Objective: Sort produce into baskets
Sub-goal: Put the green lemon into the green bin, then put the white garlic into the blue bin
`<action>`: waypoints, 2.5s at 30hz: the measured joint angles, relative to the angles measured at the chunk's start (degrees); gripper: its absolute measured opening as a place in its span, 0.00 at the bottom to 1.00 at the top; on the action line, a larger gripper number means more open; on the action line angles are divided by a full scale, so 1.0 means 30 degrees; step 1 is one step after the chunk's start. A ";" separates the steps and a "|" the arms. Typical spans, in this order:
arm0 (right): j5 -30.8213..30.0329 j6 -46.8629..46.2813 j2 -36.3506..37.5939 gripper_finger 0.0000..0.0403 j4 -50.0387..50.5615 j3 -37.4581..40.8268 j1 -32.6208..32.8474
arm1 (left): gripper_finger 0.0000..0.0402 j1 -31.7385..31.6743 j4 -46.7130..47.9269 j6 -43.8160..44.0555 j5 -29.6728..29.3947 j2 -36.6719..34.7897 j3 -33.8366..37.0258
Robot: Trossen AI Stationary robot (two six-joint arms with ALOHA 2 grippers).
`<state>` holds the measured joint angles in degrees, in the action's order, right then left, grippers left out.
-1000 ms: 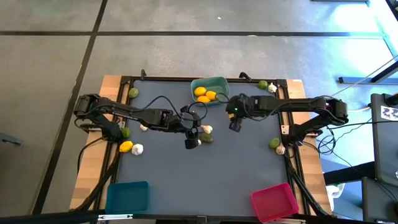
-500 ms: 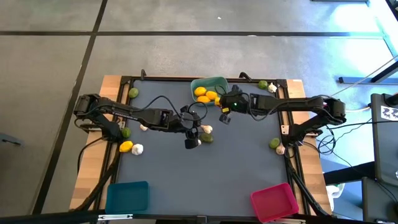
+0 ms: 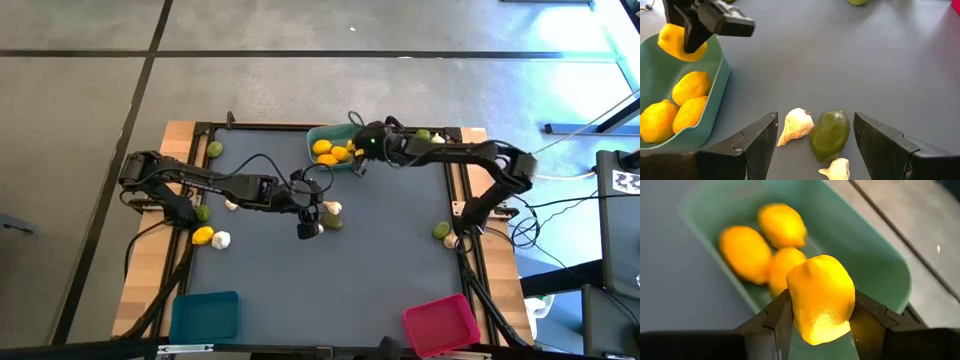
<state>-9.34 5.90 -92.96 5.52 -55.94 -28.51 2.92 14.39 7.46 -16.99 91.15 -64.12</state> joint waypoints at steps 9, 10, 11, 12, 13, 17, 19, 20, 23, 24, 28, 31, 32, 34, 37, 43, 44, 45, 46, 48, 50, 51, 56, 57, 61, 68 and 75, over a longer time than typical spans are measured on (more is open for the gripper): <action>0.0989 -0.0496 -0.0815 0.39 -0.1605 0.0000 -0.1180 | 0.63 -0.0153 -0.0015 0.0000 0.0000 0.0022 0.0000; 0.0998 -0.0499 -0.0880 0.39 -0.1617 0.0000 -0.1180 | 0.63 -0.0153 -0.0015 0.0000 0.0000 0.0022 0.0000; 0.0996 -0.0501 -0.0959 0.39 -0.1589 0.0000 -0.1179 | 0.63 -0.0146 -0.0015 0.0000 0.0000 0.0022 0.0000; 0.0996 -0.0510 -0.1049 0.39 -0.1579 0.0000 -0.1137 | 0.63 -0.0146 -0.0014 0.0000 0.0000 0.0022 0.0000; 0.0996 -0.0506 -0.1133 0.39 -0.1477 0.0000 -0.1129 | 0.63 -0.0146 -0.0007 0.0000 0.0000 0.0022 0.0000; 0.1332 -0.0515 -0.1388 0.39 -0.1311 0.0000 -0.1122 | 0.63 -0.0146 -0.0011 0.0033 0.0000 0.0033 0.0000; 0.1474 -0.0528 -0.1491 0.39 -0.1250 0.0000 -0.1126 | 0.63 -0.0146 -0.0007 0.0022 0.0000 0.0044 0.0000; 0.1470 -0.0528 -0.1497 0.39 -0.1171 0.0000 -0.1129 | 0.63 -0.0146 -0.0007 0.0022 0.0000 0.0045 0.0000; 0.1470 -0.0528 -0.1497 0.39 -0.1174 0.0000 -0.1129 | 0.63 -0.0146 -0.0007 0.0022 0.0000 0.0051 0.0000; 0.1477 -0.0528 -0.1497 0.39 -0.1168 0.0000 -0.1129 | 0.63 -0.0147 -0.0007 0.0022 0.0000 0.0051 0.0000; 0.1473 -0.0528 -0.1497 0.39 -0.1168 0.0000 -0.1129 | 0.63 -0.0146 -0.0007 0.0026 0.0000 0.0058 0.0000; 0.1475 -0.0528 -0.1497 0.39 -0.1193 0.0000 -0.1129 | 0.63 -0.0146 -0.0007 0.0051 0.0000 0.0058 0.0000; 0.1470 -0.0521 -0.1497 0.39 -0.1197 0.0000 -0.1129 | 0.63 -0.0151 -0.0007 0.0051 0.0000 0.0058 0.0000; 0.1400 -0.0465 -0.1497 0.41 -0.1205 0.0000 -0.1128 | 0.63 -0.0146 -0.0007 0.0058 0.0000 0.0058 0.0000; 0.1317 -0.0390 -0.1497 0.48 -0.1233 0.0000 -0.1129 | 0.63 -0.0146 -0.0007 0.0066 0.0000 0.0058 0.0000; 0.1324 -0.0389 -0.1497 0.66 -0.1317 0.0000 -0.1122 | 0.63 -0.0146 -0.0007 0.0051 0.0002 0.0058 0.0000; 0.1324 -0.0386 -0.1497 0.68 -0.1401 0.0000 -0.1122 | 0.63 -0.0146 0.0000 0.0055 0.0002 0.0058 0.0000; 0.1324 -0.0383 -0.1493 0.69 -0.1501 0.0000 -0.1122 | 0.63 -0.0146 0.0000 0.0053 0.0001 0.0058 0.0000; 0.1328 -0.0383 -0.1429 0.70 -0.1543 0.0000 -0.1122 | 0.63 -0.0149 0.0007 0.0054 0.0000 0.0057 0.0000; 0.1337 -0.0383 -0.1155 0.71 -0.1598 0.0000 -0.1105 | 0.63 -0.0146 0.0165 0.0044 0.0007 -0.0056 0.0000; 0.1549 -0.0390 -0.0751 0.71 -0.1707 0.0000 -0.0914 | 0.63 -0.0078 0.0470 0.0049 0.0007 -0.0416 0.0000; 0.1559 -0.0388 -0.0503 0.71 -0.1707 0.0000 -0.0800 | 0.63 -0.0068 0.0650 0.0069 0.0000 -0.0651 0.0000; 0.2703 -0.0310 0.1059 0.71 -0.1723 0.0000 0.0385 | 0.63 -0.0081 0.2989 0.1120 0.0000 -0.1768 -0.0007; 0.3058 -0.0303 0.1324 0.71 -0.1729 0.0000 0.0674 | 0.63 -0.0101 0.3588 0.1444 0.0000 -0.2052 -0.0007; 0.4002 -0.0302 0.2232 0.71 -0.1571 0.0000 0.2147 | 0.63 -0.0289 0.6259 0.2865 -0.0029 -0.2846 -0.0015; 0.4348 0.0363 0.2405 0.71 0.0261 0.0000 0.5531 | 0.63 -0.0510 1.0662 0.5026 -0.0066 -0.3428 -0.0015; 0.4110 0.0535 0.2167 0.71 0.1208 0.0814 0.8870 | 0.63 -0.0534 1.3810 0.7715 -0.0066 -0.3424 -0.0015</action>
<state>2.99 7.51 -86.46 9.15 -53.50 -1.90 1.31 55.82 30.61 -17.19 80.88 -64.16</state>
